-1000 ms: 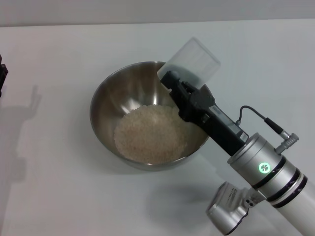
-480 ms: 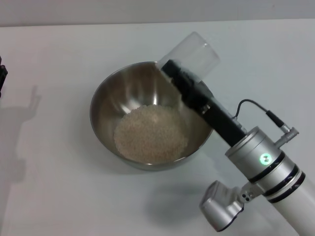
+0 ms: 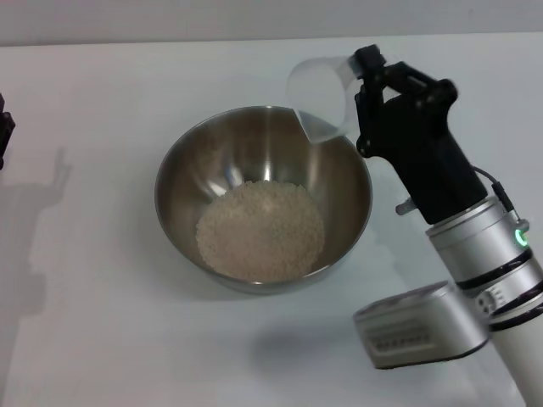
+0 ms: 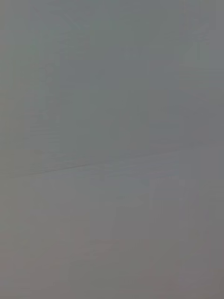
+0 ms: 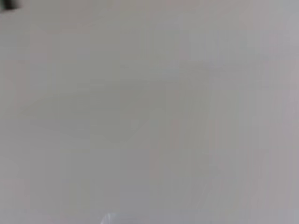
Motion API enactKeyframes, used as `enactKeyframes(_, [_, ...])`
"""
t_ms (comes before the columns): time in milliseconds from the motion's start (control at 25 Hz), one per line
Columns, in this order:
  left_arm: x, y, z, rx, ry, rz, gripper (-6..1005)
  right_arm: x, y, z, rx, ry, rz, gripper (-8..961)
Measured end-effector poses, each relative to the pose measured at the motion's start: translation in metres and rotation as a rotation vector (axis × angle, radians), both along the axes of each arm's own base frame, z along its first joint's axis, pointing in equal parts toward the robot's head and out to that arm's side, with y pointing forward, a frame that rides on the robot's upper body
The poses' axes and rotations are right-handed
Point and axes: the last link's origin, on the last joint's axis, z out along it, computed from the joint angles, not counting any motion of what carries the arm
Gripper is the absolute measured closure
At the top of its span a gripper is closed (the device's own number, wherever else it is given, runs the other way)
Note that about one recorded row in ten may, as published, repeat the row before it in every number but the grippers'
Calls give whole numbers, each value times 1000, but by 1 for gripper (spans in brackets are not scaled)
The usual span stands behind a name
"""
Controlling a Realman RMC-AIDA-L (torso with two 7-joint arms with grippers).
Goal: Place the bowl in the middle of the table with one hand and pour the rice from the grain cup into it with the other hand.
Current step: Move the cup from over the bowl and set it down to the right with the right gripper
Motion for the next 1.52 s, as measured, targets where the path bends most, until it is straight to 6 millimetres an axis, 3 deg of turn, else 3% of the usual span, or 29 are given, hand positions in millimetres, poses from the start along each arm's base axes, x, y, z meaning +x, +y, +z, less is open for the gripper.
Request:
enactKeyframes(80, [0, 0, 0, -1, 0, -1, 185, 0, 0, 2, -40, 75, -3, 939])
enactKeyframes(120, [0, 0, 0, -1, 0, -1, 185, 3, 0, 7, -119, 227, -6, 939])
enactKeyframes(160, [0, 0, 0, -1, 0, -1, 185, 3, 0, 7, -119, 227, -6, 938])
enactKeyframes(240, [0, -1, 0, -1, -2, 0, 186, 13, 2, 19, -237, 482, -17, 938])
enactKeyframes(280, [0, -1, 0, -1, -2, 0, 186, 13, 2, 19, -237, 482, -17, 938])
enactKeyframes(320, [-1, -1, 0, -1, -5, 1, 186, 23, 4, 28, -307, 634, -23, 938])
enactKeyframes(400, [-1, -2, 0, -1, -15, 1, 186, 29, 5, 32, -335, 695, -28, 938])
enactKeyframes(440, [-2, -3, 1, 0, -25, 2, 186, 44, 7, 41, -391, 820, -43, 938])
enactKeyframes(480, [-2, -3, 1, 0, -25, 2, 186, 44, 7, 41, -391, 820, -43, 938])
enactKeyframes(520, [-2, -3, 1, 1, -27, 3, 186, 58, 11, 50, -427, 904, -66, 938])
enactKeyframes(560, [-3, -3, 1, 2, -26, 4, 186, 58, 11, 50, -427, 904, -66, 938])
enactKeyframes(720, [-3, -4, 1, -1, -25, 4, 186, 91, 21, 66, -402, 998, -172, 939])
enactKeyframes(960, [-4, -4, 0, -2, -23, 6, 185, 112, 31, 68, -367, 978, -290, 939])
enactKeyframes(1320, [-3, -3, 0, -3, -24, 3, 186, 128, 56, 52, -408, 937, -508, 938])
enactKeyframes(1520, [-2, -3, 0, -5, -26, 1, 185, 126, 63, 43, -441, 909, -553, 938])
